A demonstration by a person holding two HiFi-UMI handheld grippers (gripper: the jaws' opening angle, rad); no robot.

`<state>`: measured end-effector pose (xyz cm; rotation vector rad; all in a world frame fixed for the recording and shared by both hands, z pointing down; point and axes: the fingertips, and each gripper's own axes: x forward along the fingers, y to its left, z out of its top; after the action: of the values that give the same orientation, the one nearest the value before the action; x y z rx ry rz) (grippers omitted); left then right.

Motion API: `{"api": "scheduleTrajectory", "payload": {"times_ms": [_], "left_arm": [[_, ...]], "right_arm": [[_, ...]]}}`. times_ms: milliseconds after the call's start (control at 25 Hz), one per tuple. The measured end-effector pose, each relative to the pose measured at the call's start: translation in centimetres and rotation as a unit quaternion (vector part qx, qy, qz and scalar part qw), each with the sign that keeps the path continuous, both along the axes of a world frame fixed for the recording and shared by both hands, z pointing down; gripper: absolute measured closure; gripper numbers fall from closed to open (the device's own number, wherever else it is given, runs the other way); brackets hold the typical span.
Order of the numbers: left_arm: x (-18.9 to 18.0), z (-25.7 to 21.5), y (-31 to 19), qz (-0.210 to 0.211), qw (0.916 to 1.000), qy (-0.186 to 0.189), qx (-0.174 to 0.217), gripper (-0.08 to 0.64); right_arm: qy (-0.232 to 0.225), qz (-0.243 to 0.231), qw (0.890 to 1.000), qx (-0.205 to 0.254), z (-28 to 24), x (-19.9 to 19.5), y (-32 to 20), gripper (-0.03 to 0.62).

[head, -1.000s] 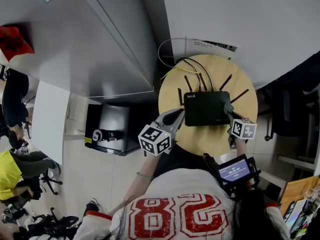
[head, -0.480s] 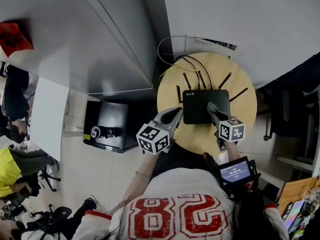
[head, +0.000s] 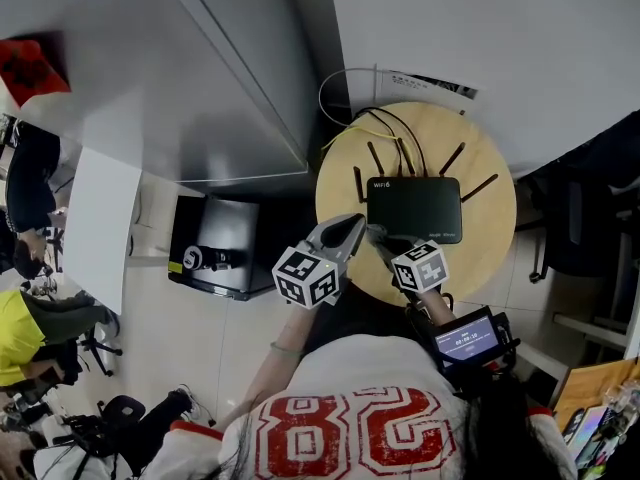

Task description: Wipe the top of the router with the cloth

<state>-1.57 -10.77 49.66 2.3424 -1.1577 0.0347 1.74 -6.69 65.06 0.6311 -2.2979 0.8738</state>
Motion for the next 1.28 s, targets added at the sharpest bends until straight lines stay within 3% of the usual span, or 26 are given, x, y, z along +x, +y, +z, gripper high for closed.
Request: {"api": "scheduleTrajectory", "payload": {"times_ms": [560, 960, 1280], "left_arm": [[3.1, 0.3, -0.7, 0.034, 0.9994, 0.009, -0.002, 0.558], [6.1, 0.1, -1.1, 0.065, 0.9978, 0.012, -0.003, 0.558], [6.4, 0.0, -1.1, 0.062, 0.9981, 0.007, -0.002, 0.558]], "right_arm": [[0.018, 0.136, 0.991, -0.002, 0.4, 10.2, -1.6, 0.554], [0.036, 0.257, 0.966, 0.0, 0.5, 20.1, -2.3, 0.554], [0.026, 0.265, 0.964, 0.014, -0.5, 22.1, -3.7, 0.554]]}}
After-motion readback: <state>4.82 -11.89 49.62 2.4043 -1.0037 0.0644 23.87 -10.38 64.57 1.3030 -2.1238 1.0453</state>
